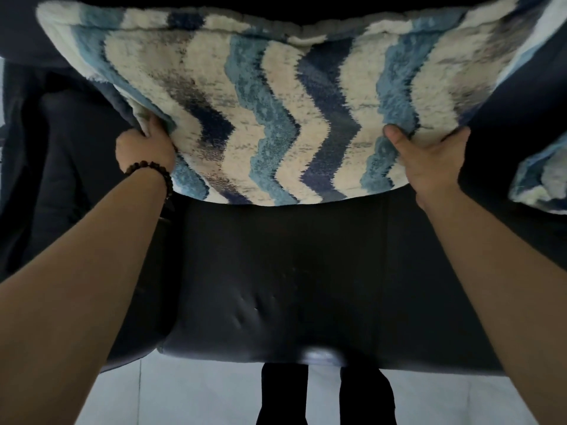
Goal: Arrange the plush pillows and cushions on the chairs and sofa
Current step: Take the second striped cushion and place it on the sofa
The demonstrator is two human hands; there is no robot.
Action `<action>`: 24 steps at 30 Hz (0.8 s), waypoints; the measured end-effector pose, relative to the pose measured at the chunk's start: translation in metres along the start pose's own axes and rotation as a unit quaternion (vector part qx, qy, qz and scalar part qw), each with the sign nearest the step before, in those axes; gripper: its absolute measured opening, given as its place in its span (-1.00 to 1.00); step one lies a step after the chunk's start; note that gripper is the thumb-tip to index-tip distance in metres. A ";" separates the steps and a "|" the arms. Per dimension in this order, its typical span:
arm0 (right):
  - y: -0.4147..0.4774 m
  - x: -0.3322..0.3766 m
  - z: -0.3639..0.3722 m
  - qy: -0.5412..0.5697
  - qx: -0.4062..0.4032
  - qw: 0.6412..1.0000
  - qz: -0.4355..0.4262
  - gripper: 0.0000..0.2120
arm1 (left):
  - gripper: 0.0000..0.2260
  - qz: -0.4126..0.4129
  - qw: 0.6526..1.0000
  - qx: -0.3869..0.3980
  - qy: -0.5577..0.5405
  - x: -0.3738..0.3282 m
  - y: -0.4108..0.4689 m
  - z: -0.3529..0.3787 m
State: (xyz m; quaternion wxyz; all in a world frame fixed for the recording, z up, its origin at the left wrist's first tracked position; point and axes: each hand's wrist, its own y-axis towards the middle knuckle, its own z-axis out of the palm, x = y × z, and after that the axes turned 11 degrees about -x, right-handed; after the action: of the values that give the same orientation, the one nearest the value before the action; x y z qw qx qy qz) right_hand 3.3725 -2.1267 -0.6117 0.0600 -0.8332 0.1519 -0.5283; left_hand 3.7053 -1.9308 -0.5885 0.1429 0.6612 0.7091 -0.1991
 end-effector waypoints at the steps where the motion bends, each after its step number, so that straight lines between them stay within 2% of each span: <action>1: -0.001 0.004 0.002 -0.024 -0.003 1.000 0.009 0.05 | -0.64 -0.014 1.000 0.005 0.005 -0.006 -0.002 0.000; 3: -0.014 0.016 0.000 -0.087 -0.043 0.995 -0.039 0.09 | -0.66 -0.010 1.000 -0.016 -0.025 -0.015 -0.014 -0.001; 4: -0.026 0.023 -0.002 -0.122 -0.079 0.983 -0.116 0.07 | -0.62 0.034 0.997 -0.042 -0.049 -0.016 -0.027 -0.005; 5: -0.040 0.031 -0.004 -0.150 -0.109 0.957 -0.225 -0.01 | -0.55 0.118 0.988 -0.073 -0.064 -0.015 -0.041 -0.011; 6: -0.053 0.038 -0.003 -0.180 -0.117 0.916 -0.338 -0.13 | -0.52 0.230 0.966 -0.102 -0.064 -0.011 -0.053 -0.017; 8: -0.066 0.044 0.006 -0.252 -0.059 0.825 -0.503 -0.34 | -0.51 0.457 0.882 -0.117 0.004 -0.003 -0.064 -0.024; 10: -0.071 0.052 0.024 -0.307 0.012 0.748 -0.589 -0.42 | -0.50 0.594 0.793 -0.082 0.110 -0.009 -0.060 -0.021; 11: -0.074 0.058 0.035 -0.329 0.038 0.715 -0.615 -0.41 | -0.50 0.619 0.769 -0.065 0.147 -0.017 -0.055 -0.016; 12: -0.074 0.063 0.044 -0.351 0.059 0.687 -0.634 -0.38 | -0.50 0.628 0.759 -0.057 0.163 -0.026 -0.050 -0.010; 14: -0.067 0.073 0.062 -0.392 0.084 0.643 -0.653 -0.29 | -0.48 0.625 0.760 -0.056 0.168 -0.047 -0.043 0.004; 18: -0.024 0.089 0.072 -0.437 0.102 0.592 -0.669 -0.15 | -0.45 0.591 0.779 -0.082 0.191 -0.066 -0.030 0.020; 20: 0.006 0.090 0.054 -0.462 0.079 0.591 -0.656 -0.09 | -0.42 0.590 0.775 -0.088 0.208 -0.069 -0.026 0.023; 24: 0.055 0.067 -0.012 -0.513 0.056 0.645 -0.564 0.04 | -0.39 0.602 0.768 -0.069 0.206 -0.064 -0.025 0.028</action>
State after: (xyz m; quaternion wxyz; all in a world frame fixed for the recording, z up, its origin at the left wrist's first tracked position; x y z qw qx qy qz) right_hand 3.3782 -2.1997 -0.5630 -0.1351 -0.8903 -0.4327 0.0441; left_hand 3.6841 -2.0014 -0.5817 0.1292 0.9661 0.1897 0.1182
